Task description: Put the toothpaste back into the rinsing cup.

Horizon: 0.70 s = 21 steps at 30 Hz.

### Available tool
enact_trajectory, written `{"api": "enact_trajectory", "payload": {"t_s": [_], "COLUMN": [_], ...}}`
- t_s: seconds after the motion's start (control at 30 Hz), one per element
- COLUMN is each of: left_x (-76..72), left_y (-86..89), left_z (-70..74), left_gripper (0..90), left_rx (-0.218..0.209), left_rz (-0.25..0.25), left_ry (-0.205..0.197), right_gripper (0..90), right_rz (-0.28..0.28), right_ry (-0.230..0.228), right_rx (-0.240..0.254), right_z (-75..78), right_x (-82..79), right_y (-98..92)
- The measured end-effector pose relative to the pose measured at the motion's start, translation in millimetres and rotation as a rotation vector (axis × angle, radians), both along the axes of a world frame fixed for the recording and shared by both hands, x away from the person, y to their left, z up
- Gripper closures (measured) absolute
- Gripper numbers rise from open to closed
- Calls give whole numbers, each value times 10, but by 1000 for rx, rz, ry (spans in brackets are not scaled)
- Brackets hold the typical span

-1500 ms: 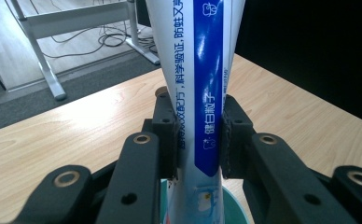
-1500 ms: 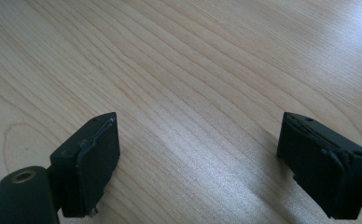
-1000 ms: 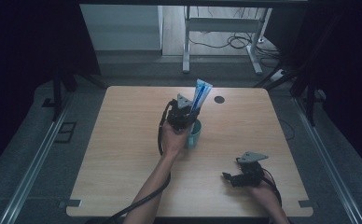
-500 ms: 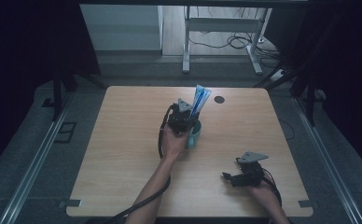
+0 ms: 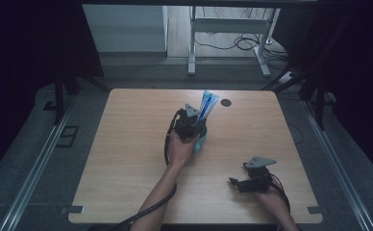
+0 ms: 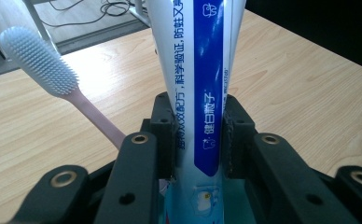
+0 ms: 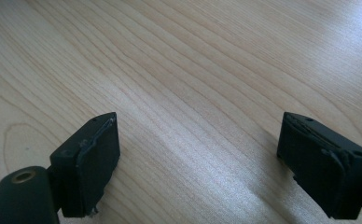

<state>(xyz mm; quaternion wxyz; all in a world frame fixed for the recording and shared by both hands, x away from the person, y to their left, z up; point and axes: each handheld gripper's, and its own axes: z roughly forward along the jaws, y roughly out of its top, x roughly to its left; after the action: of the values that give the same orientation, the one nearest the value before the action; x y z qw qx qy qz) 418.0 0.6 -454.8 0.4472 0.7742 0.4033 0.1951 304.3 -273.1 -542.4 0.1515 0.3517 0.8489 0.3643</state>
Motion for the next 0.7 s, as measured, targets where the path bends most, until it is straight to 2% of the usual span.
{"api": "enact_trajectory", "payload": {"t_s": [0.3, 0.57, 0.7], "left_x": [-17, -19, -29], "left_y": [26, 40, 65], "left_z": [-37, -120, -130], "left_gripper": [699, 688, 683], "left_rx": [-10, 25, 6], "left_rz": [-1, -8, -9], "left_ry": [22, 51, 56], "right_gripper": [133, 133, 133], "right_rz": [0, 0, 0], "right_ry": [0, 0, 0], "right_rx": [-1, -1, -1], "right_z": [0, 0, 0], "right_x": [0, 0, 0], "right_y": [0, 0, 0]}}
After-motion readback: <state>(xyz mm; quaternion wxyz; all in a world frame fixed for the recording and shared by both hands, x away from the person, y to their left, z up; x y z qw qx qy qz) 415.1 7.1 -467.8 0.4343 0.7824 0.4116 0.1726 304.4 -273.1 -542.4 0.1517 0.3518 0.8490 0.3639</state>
